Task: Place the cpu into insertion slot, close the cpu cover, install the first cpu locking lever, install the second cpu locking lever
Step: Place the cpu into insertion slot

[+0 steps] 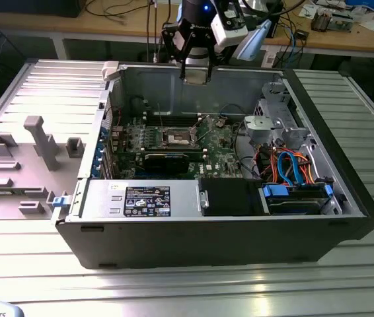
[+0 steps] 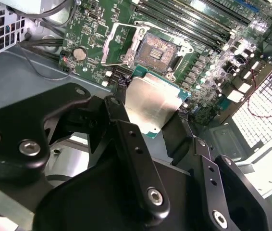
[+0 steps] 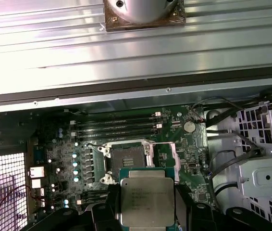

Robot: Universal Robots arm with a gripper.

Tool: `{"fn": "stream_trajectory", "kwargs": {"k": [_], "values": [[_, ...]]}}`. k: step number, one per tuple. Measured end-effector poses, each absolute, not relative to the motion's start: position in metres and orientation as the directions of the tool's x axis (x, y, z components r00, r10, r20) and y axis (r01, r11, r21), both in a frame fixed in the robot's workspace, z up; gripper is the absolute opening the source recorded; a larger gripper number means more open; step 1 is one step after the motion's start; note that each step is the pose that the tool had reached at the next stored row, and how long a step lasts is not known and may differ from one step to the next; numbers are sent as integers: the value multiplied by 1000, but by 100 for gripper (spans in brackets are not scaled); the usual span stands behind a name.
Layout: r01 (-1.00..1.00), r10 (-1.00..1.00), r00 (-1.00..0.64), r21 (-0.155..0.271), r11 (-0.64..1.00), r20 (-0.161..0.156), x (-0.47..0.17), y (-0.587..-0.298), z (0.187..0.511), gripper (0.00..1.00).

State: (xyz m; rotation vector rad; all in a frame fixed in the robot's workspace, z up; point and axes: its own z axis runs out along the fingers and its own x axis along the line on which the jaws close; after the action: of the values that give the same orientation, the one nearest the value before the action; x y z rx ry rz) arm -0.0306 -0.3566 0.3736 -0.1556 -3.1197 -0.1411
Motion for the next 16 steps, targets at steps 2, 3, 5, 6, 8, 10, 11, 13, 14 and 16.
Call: {"fn": "stream_trajectory", "kwargs": {"k": [2, 3, 5, 6, 8, 10, 11, 13, 14, 16], "values": [[100, 99, -995, 89, 991, 19, -31, -357, 374, 54], [100, 99, -995, 89, 991, 19, -31, -357, 374, 54], [100, 99, -995, 89, 991, 19, -31, -357, 374, 54], [100, 99, -995, 89, 991, 19, -31, -357, 374, 54], [100, 99, -995, 89, 991, 19, -31, -357, 374, 54], [102, 101, -995, 89, 991, 19, -31, -357, 374, 54], [114, 113, -993, 89, 990, 19, -31, -357, 373, 54], [148, 146, -989, 89, 985, 19, -31, -357, 373, 54], [148, 147, -989, 89, 985, 19, -31, -357, 373, 54], [148, 147, -989, 89, 985, 19, -31, -357, 373, 54]]}}
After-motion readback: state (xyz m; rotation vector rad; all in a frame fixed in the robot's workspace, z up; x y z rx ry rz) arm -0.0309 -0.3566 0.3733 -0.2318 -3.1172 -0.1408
